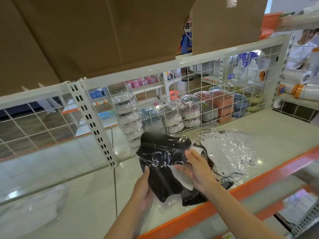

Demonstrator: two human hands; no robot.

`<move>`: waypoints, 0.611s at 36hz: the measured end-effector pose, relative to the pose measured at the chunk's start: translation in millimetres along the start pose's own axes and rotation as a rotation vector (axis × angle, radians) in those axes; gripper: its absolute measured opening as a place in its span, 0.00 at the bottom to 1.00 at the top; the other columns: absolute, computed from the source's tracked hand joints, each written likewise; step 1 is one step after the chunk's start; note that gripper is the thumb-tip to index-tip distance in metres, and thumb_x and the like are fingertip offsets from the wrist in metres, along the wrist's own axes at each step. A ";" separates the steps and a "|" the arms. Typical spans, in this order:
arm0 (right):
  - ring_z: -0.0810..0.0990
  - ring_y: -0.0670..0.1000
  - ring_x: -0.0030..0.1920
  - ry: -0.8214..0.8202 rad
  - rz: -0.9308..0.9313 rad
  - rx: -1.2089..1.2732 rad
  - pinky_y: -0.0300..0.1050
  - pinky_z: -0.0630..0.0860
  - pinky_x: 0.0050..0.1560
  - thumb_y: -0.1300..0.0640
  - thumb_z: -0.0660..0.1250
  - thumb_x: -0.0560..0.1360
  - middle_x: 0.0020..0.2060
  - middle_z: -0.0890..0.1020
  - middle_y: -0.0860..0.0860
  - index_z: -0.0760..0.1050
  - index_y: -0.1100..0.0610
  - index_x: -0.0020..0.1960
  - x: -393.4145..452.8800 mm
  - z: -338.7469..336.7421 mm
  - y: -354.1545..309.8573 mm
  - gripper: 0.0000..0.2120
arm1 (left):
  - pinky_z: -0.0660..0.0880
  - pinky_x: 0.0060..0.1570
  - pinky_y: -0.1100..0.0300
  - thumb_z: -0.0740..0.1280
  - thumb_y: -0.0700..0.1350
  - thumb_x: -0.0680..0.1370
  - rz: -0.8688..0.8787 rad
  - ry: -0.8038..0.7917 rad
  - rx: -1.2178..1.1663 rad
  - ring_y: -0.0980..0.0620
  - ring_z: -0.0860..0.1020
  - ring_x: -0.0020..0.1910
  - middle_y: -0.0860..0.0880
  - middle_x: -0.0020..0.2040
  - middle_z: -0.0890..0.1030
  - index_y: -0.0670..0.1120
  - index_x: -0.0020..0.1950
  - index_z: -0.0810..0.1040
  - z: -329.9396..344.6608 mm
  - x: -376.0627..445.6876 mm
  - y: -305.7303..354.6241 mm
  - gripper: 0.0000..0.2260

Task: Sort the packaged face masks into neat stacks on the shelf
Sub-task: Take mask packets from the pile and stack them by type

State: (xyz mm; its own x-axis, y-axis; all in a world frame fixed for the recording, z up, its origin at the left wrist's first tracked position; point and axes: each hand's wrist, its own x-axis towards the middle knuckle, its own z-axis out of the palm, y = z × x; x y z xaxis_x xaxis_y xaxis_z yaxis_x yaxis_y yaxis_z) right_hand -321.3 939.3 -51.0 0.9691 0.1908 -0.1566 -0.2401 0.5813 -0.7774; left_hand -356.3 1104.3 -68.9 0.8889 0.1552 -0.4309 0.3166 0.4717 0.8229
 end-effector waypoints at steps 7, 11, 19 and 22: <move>0.83 0.54 0.37 0.033 0.157 -0.496 0.42 0.80 0.31 0.61 0.62 0.78 0.40 0.82 0.58 0.72 0.62 0.46 -11.8 -0.1 28.7 0.04 | 0.78 0.44 0.55 0.61 0.48 0.79 0.113 -0.028 0.049 0.46 0.83 0.47 0.42 0.48 0.84 0.40 0.55 0.77 0.1 2.3 2.4 0.13; 0.78 0.50 0.36 0.043 0.079 -0.966 0.46 0.77 0.42 0.61 0.64 0.75 0.39 0.82 0.55 0.73 0.57 0.44 -1.9 -8.9 37.6 0.02 | 0.74 0.37 0.59 0.63 0.34 0.78 0.154 0.091 0.054 0.49 0.80 0.42 0.45 0.44 0.81 0.41 0.50 0.76 -3.6 2.0 5.9 0.04; 0.70 0.55 0.62 0.243 -0.128 -1.611 0.46 0.66 0.63 0.63 0.55 0.77 0.62 0.72 0.56 0.67 0.60 0.66 21.1 -52.9 19.2 0.18 | 0.73 0.38 0.54 0.57 0.25 0.75 0.104 0.096 0.079 0.44 0.79 0.42 0.40 0.42 0.81 0.38 0.48 0.75 -6.0 -0.1 6.1 0.12; 0.67 0.57 0.66 0.322 -0.080 -1.731 0.47 0.63 0.65 0.62 0.53 0.78 0.66 0.69 0.58 0.63 0.61 0.69 23.9 -65.2 7.3 0.20 | 0.74 0.39 0.53 0.54 0.23 0.74 0.081 0.067 0.117 0.42 0.80 0.42 0.39 0.41 0.81 0.37 0.50 0.75 -2.2 -3.4 3.4 0.15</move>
State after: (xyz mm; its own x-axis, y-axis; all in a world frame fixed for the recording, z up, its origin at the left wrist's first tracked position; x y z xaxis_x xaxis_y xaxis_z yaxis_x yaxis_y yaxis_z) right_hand -296.1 896.6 -100.1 0.9974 -0.0669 -0.0261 -0.0714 -0.8901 -0.4501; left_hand -359.0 1107.3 -65.5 0.8902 0.2478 -0.3822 0.2850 0.3516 0.8917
